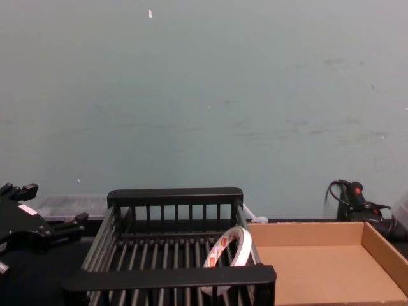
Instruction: Pick up the white tape and place it into the black box , Pick up the silver tape and place it into the brown box.
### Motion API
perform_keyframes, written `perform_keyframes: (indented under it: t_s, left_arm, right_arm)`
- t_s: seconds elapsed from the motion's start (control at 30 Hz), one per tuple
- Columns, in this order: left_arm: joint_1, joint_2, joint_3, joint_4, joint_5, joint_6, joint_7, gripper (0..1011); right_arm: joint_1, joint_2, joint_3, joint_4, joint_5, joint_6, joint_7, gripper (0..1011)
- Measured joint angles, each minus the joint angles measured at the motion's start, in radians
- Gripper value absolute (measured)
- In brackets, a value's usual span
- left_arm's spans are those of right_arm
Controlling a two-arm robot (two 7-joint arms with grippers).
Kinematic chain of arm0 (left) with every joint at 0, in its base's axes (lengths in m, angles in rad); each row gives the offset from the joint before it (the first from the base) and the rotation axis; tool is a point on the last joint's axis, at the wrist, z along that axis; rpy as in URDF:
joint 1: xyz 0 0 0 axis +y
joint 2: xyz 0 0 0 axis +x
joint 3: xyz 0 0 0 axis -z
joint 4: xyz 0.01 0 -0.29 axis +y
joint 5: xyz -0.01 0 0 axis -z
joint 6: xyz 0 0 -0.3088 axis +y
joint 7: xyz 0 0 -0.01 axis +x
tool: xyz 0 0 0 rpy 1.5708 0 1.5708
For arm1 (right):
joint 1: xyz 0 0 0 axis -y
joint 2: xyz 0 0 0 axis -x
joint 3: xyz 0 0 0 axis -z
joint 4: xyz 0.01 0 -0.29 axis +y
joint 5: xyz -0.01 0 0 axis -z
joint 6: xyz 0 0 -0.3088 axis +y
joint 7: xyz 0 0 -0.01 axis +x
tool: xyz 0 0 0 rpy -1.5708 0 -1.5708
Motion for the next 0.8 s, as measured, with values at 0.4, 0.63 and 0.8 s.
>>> perform_keyframes:
  t_s: [0.4,0.63,0.8]
  left_arm:
    - [0.0,0.0,0.0,0.0,0.0,0.0,0.0,1001]
    - [0.0,0.0,0.0,0.0,0.0,0.0,0.0,1001]
    - [0.0,0.0,0.0,0.0,0.0,0.0,0.0,1001]
  right_arm:
    - [0.0,0.0,0.0,0.0,0.0,0.0,0.0,979]
    - [0.0,0.0,0.0,0.0,0.0,0.0,0.0,821]
    - [0.0,0.0,0.0,0.0,0.0,0.0,0.0,651]
